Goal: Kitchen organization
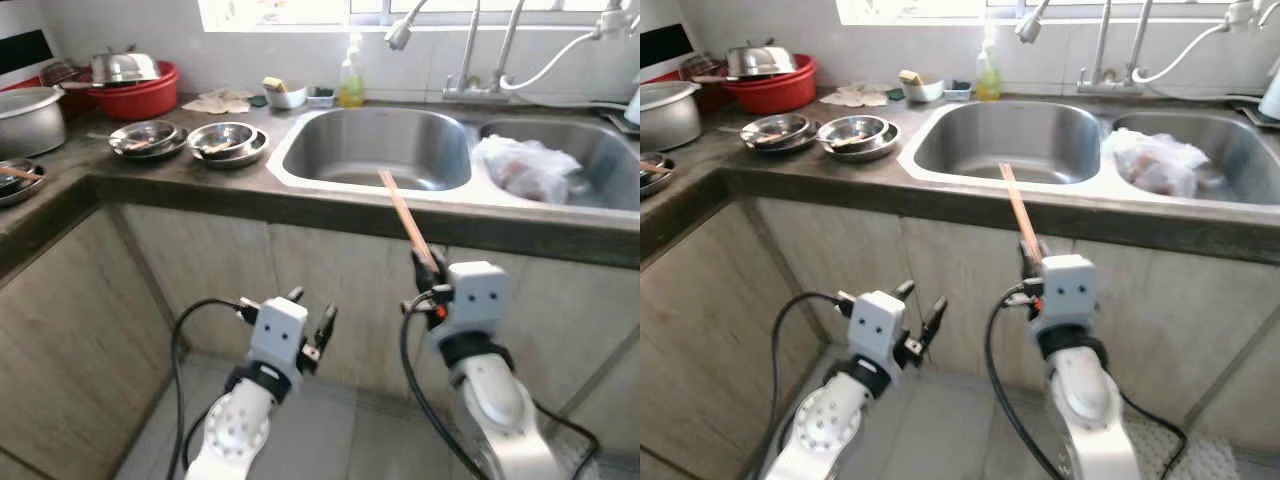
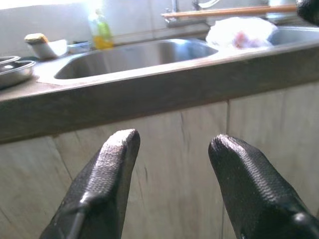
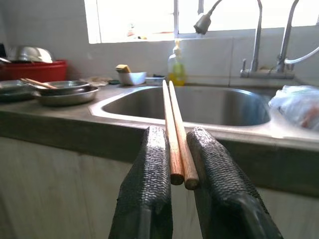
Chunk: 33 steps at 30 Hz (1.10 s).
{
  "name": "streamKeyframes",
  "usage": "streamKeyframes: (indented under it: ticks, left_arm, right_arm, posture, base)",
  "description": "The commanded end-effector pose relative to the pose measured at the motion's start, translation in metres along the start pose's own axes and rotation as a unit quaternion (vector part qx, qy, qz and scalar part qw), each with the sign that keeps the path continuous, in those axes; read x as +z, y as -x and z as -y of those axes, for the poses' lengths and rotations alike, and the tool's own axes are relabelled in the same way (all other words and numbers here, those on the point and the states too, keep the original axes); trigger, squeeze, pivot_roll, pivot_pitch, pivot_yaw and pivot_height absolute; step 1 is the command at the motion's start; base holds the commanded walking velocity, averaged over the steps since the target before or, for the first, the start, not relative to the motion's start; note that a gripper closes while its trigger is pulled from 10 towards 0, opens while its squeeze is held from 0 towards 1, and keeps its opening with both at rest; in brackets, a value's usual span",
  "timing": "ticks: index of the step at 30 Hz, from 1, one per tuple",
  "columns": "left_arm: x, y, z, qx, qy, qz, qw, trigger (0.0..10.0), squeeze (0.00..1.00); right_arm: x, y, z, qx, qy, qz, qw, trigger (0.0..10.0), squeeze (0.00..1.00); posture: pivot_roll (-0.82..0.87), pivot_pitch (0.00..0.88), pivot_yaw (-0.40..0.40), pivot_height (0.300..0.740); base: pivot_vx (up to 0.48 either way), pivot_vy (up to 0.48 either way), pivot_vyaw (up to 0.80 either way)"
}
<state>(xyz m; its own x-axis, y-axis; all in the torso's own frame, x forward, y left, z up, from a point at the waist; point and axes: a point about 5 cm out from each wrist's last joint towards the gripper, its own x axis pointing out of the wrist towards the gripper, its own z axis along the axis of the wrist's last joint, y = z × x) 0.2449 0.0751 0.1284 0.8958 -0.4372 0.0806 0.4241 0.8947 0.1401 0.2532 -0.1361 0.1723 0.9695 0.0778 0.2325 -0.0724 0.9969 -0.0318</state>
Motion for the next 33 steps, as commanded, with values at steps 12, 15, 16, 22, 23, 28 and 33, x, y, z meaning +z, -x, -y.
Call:
streamKeyframes:
  ticks: [12,15,16,22,23,28,33]
  left_arm:
    - [0.001,-0.001,-0.003,0.011,-0.01,0.003,1.0,10.0,0.0]
    - [0.001,-0.001,-0.003,0.012,-0.01,0.004,1.0,10.0,0.0]
    - [0.0,-0.001,-0.004,0.012,-0.009,0.003,1.0,10.0,0.0]
    - [0.0,0.0,-0.007,0.016,-0.009,0.002,1.0,10.0,0.0]
    - [-0.001,0.0,-0.006,0.015,-0.01,0.001,1.0,10.0,0.0]
    - [-0.002,0.0,-0.004,0.014,-0.008,-0.002,1.0,10.0,0.0]
    - [-0.002,0.001,-0.003,0.011,-0.006,-0.002,1.0,10.0,0.0]
  right_arm:
    - [0.004,-0.009,-0.002,0.009,-0.004,0.006,1.0,10.0,0.0]
    - [0.005,-0.01,-0.001,0.01,-0.002,0.007,1.0,10.0,0.0]
    - [0.005,-0.013,0.002,0.004,0.004,0.007,1.0,10.0,0.0]
    - [0.005,-0.017,0.011,-0.008,0.014,0.007,1.0,10.0,0.0]
    - [0.005,-0.017,0.013,-0.007,0.016,0.007,1.0,10.0,0.0]
    - [0.006,-0.02,0.018,-0.007,0.026,0.005,1.0,10.0,0.0]
    - [0.008,-0.025,0.025,-0.013,0.031,0.005,0.999,10.0,0.0]
  posture:
    - [0.01,0.0,-0.007,0.74]
    - [0.01,0.0,-0.012,0.74]
    - [0.01,0.0,-0.015,0.74]
    - [0.01,0.0,-0.014,0.74]
    - [0.01,0.0,-0.014,0.74]
    - [0.02,0.0,-0.013,0.74]
    - [0.02,0.0,-0.014,0.74]
  base:
    - [0.385,0.0,0.0]
    - [0.395,0.0,0.0]
    - [0.398,0.0,0.0]
    - [0.394,0.0,0.0]
    - [0.39,0.0,0.0]
    - [0.395,0.0,0.0]
    - [0.396,0.0,0.0]
